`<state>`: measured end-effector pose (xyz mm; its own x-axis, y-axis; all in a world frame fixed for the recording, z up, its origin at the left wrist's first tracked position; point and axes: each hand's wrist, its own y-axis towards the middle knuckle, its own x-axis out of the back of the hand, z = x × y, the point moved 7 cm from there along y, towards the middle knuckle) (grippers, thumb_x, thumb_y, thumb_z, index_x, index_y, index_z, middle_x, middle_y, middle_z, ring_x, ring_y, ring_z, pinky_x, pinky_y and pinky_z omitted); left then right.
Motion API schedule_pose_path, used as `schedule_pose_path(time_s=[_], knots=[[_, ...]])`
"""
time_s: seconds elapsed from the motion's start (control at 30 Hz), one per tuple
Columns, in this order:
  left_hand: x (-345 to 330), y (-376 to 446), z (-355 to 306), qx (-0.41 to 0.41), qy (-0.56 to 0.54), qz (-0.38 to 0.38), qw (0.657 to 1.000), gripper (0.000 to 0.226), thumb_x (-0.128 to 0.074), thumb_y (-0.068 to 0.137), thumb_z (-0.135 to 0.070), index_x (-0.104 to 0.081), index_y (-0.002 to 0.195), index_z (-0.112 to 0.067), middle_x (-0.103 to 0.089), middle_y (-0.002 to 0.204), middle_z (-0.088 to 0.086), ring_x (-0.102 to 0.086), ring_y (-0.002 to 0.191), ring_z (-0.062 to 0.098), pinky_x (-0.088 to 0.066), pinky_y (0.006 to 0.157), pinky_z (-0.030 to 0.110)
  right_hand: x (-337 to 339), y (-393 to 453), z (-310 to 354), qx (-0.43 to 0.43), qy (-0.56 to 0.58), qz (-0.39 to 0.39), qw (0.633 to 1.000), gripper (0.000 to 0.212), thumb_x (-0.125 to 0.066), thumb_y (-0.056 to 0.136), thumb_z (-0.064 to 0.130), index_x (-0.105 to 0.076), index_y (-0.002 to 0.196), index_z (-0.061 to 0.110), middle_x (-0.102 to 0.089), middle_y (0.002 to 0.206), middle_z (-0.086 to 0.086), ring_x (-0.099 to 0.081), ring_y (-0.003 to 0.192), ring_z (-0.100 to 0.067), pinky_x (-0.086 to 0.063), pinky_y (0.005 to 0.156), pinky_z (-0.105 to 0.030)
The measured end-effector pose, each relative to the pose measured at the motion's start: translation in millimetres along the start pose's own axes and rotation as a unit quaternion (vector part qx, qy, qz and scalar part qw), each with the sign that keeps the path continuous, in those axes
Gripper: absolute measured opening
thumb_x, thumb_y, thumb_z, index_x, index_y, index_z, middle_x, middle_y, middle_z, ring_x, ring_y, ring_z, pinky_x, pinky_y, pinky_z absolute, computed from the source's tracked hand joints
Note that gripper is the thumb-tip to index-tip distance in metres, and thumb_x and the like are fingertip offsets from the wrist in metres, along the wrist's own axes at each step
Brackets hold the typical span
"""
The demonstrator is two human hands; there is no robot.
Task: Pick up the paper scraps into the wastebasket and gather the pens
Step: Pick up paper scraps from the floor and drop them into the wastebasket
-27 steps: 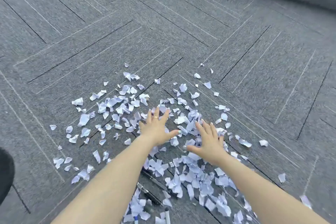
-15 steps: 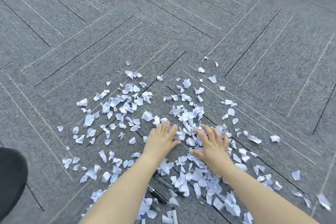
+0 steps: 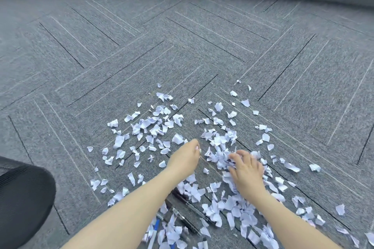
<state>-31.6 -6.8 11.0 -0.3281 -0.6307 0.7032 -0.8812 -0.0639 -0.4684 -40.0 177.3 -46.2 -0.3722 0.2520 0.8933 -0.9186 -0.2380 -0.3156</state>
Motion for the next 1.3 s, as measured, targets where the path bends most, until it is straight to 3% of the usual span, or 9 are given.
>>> schedule_pose_path(time_s=[0.23,0.33,0.37,0.57,0.7,0.8,0.93,1.17,1.3], knots=[[11.7,-28.5,15.2,0.013,-0.122,-0.006,0.992,0.027,-0.032,0.099,-0.026,-0.048,0.087,-0.008,-0.038,0.063,-0.003,-0.028,0.049,0.010,-0.024,0.046,0.024,14.5,0.9,11.8,-0.004,0.073,0.047,0.996,0.021,-0.043,0.095,0.031,-0.049,0.083,0.015,-0.052,0.079,0.002,-0.043,0.061,-0.007,-0.047,0.063,-0.023],[32.4,-35.2,16.3,0.009,-0.169,-0.025,0.985,0.028,-0.033,0.100,-0.028,-0.047,0.082,-0.011,-0.039,0.062,-0.004,-0.029,0.047,0.008,-0.026,0.044,0.020,36.3,2.2,29.7,-0.031,0.191,0.041,0.980,0.029,-0.044,0.095,0.028,-0.053,0.109,0.004,-0.055,0.113,-0.018,-0.037,0.055,-0.005,-0.042,0.052,-0.022],[42.6,-37.6,15.6,0.004,-0.184,-0.032,0.982,0.028,-0.033,0.100,-0.028,-0.045,0.079,-0.012,-0.038,0.062,-0.005,-0.028,0.047,0.008,-0.026,0.044,0.018,44.5,4.8,39.7,-0.037,0.224,0.041,0.973,0.035,-0.044,0.095,0.027,-0.050,0.119,0.003,-0.037,0.090,0.010,-0.035,0.055,-0.002,-0.037,0.050,-0.018],[135.6,-81.6,9.6,-0.037,-0.291,-0.139,0.946,0.031,-0.035,0.099,-0.025,-0.036,0.069,-0.016,-0.029,0.056,-0.007,-0.024,0.041,0.002,-0.023,0.044,0.016,101.8,7.4,174.9,0.012,0.410,0.131,0.903,0.014,-0.048,0.093,0.024,-0.047,0.082,0.014,-0.045,0.063,-0.001,-0.038,0.048,-0.012,-0.033,0.043,-0.018],[211.6,-147.3,40.4,-0.030,-0.389,-0.270,0.880,0.029,-0.039,0.098,-0.026,-0.044,0.071,-0.017,-0.036,0.057,-0.008,-0.034,0.048,0.007,-0.037,0.050,0.016,114.0,-14.1,286.3,0.045,0.482,0.192,0.854,0.020,-0.046,0.092,0.023,-0.047,0.075,0.012,-0.039,0.061,-0.001,-0.036,0.051,-0.012,-0.033,0.050,-0.021],[258.4,-199.5,99.4,0.047,-0.528,-0.360,0.768,0.022,-0.046,0.096,-0.026,-0.053,0.077,-0.018,-0.045,0.079,0.003,-0.044,0.062,0.019,-0.052,0.047,0.028,109.8,-35.2,372.3,0.085,0.509,0.241,0.822,0.020,-0.046,0.090,0.021,-0.048,0.072,0.015,-0.041,0.066,-0.002,-0.038,0.058,-0.013,-0.033,0.059,-0.028],[302.3,-264.1,184.0,0.123,-0.578,-0.450,0.670,0.022,-0.046,0.096,-0.024,-0.050,0.075,-0.018,-0.046,0.069,0.001,-0.042,0.041,0.007,-0.031,0.032,0.011,104.1,-71.3,490.3,0.157,0.545,0.310,0.763,0.023,-0.044,0.091,0.016,-0.044,0.069,0.020,-0.037,0.065,0.000,-0.034,0.053,-0.009,-0.029,0.049,-0.021],[297.8,-315.2,293.3,0.285,-0.475,-0.438,0.708,0.024,-0.036,0.094,-0.011,-0.059,0.092,-0.015,-0.051,0.079,0.006,-0.045,0.057,0.020,-0.036,0.053,0.023,59.7,-121.3,610.8,0.220,0.438,0.384,0.783,0.014,-0.050,0.092,0.020,-0.048,0.080,0.012,-0.047,0.068,-0.004,-0.041,0.050,-0.014,-0.031,0.053,-0.028],[293.0,-316.1,311.3,0.314,-0.450,-0.388,0.741,0.035,-0.039,0.097,-0.029,-0.051,0.126,-0.012,-0.054,0.121,0.008,-0.053,0.101,0.026,-0.042,0.074,0.033,32.9,-121.0,622.5,0.196,0.397,0.416,0.794,0.017,-0.058,0.089,0.010,-0.056,0.106,0.010,-0.055,0.085,-0.004,-0.052,0.072,-0.017,-0.044,0.066,-0.027]])
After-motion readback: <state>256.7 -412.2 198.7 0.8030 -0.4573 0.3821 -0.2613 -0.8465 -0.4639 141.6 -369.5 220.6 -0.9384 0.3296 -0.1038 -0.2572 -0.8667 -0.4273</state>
